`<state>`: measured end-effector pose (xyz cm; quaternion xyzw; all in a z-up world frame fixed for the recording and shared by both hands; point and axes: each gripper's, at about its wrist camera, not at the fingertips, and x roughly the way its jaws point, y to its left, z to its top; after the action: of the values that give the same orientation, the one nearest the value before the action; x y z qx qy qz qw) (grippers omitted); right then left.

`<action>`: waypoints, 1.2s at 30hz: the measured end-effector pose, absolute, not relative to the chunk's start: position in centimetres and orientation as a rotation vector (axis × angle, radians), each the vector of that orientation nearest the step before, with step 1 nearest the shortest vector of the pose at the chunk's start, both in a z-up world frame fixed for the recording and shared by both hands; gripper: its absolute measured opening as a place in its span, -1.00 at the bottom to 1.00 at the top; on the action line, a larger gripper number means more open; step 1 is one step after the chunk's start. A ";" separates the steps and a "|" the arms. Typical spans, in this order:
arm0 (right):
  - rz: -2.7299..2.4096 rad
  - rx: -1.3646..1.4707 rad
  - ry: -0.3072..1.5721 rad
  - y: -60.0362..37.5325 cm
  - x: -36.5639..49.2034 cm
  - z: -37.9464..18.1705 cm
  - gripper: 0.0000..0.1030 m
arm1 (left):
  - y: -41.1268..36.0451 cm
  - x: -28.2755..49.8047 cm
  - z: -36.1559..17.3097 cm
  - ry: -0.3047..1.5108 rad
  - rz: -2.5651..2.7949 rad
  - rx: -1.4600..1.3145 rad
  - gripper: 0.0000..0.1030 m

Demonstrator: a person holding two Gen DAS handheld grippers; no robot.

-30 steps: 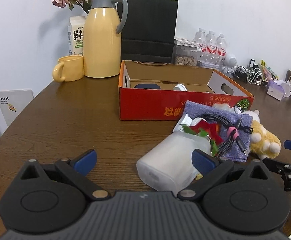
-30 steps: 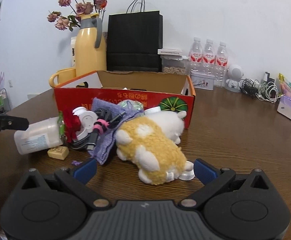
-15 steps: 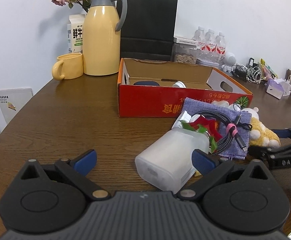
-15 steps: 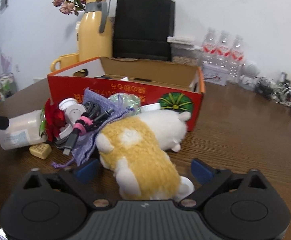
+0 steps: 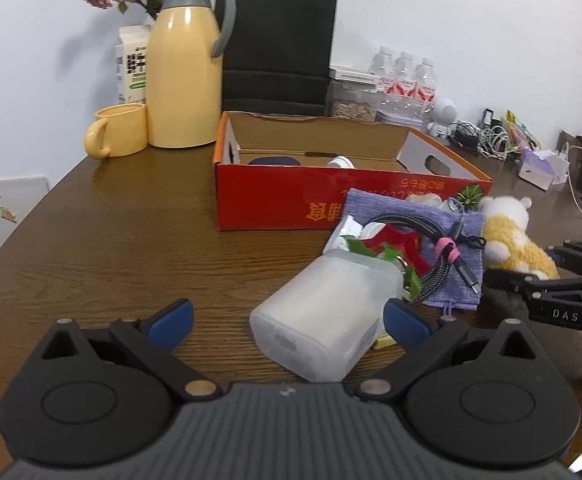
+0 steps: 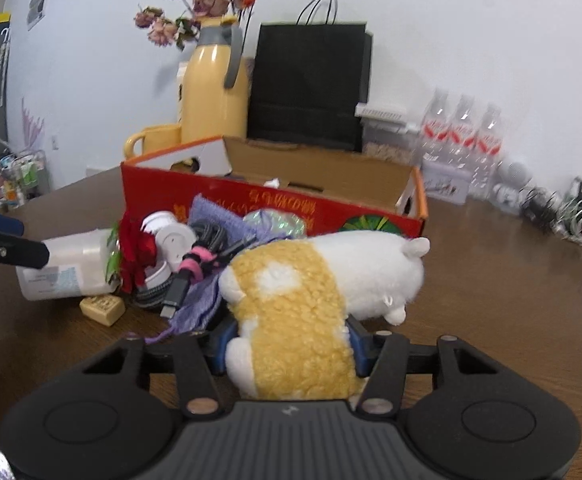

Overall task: Organize objects
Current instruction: 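Grasp the yellow-and-white plush toy with the right tool while the left tool moves to the translucent container, then grasp the white translucent container with the left tool while the right tool lifts the plush toy toward the box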

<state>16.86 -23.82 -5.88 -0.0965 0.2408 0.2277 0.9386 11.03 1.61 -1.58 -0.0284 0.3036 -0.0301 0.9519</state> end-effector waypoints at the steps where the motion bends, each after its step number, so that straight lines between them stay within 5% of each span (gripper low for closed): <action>1: 0.451 -0.197 0.473 -23.9 16.5 -5.8 0.00 | 1.5 11.3 -1.7 0.623 -0.070 -0.048 1.00; 19: 0.428 -0.216 0.388 -23.7 15.3 -5.2 0.00 | 0.5 16.4 -4.3 0.709 -0.142 -0.038 1.00; 22: 0.428 -0.219 0.390 -23.6 15.3 -5.2 0.00 | 0.8 16.3 -4.5 0.716 -0.137 -0.058 0.78; 23: 0.428 -0.220 0.390 -23.6 15.3 -5.2 0.00 | 0.8 16.1 -4.4 0.710 -0.134 -0.061 0.44; 24: 0.427 -0.220 0.390 -23.6 15.3 -5.2 0.00 | 0.8 15.9 -4.3 0.701 -0.129 -0.059 0.35; 36: 0.427 -0.224 0.381 -23.6 15.2 -5.3 0.00 | 1.6 14.3 -3.0 0.653 -0.050 -0.090 0.33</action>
<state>15.21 -23.64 -5.25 -0.1102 0.1875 0.2103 0.9531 14.27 1.64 -3.00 -0.0442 0.3204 -0.0246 0.9459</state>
